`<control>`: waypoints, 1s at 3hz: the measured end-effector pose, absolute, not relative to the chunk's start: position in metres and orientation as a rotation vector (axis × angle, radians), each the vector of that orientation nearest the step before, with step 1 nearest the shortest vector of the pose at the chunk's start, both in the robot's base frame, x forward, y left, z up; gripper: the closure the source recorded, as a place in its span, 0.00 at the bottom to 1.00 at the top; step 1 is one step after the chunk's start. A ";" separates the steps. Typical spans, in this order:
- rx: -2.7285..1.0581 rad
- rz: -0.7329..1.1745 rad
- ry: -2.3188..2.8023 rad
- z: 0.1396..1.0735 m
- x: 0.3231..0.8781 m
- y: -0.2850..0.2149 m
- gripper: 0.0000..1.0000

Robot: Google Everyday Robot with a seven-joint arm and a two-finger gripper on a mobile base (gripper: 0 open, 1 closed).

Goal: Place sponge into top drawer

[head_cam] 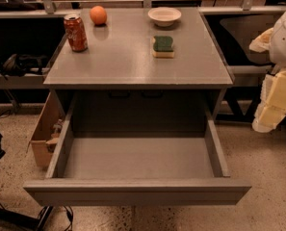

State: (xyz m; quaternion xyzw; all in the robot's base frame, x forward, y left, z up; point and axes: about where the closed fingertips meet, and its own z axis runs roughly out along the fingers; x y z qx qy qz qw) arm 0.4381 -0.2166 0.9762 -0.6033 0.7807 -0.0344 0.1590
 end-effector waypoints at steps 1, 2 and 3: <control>-1.719 -0.104 2.225 0.978 0.439 -0.216 0.00; -1.667 -0.104 2.210 0.973 0.457 -0.218 0.00; -1.525 -0.089 2.244 0.963 0.504 -0.224 0.00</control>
Offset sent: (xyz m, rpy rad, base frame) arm 0.0672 -0.0084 -0.0183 0.1094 -0.1150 -0.0781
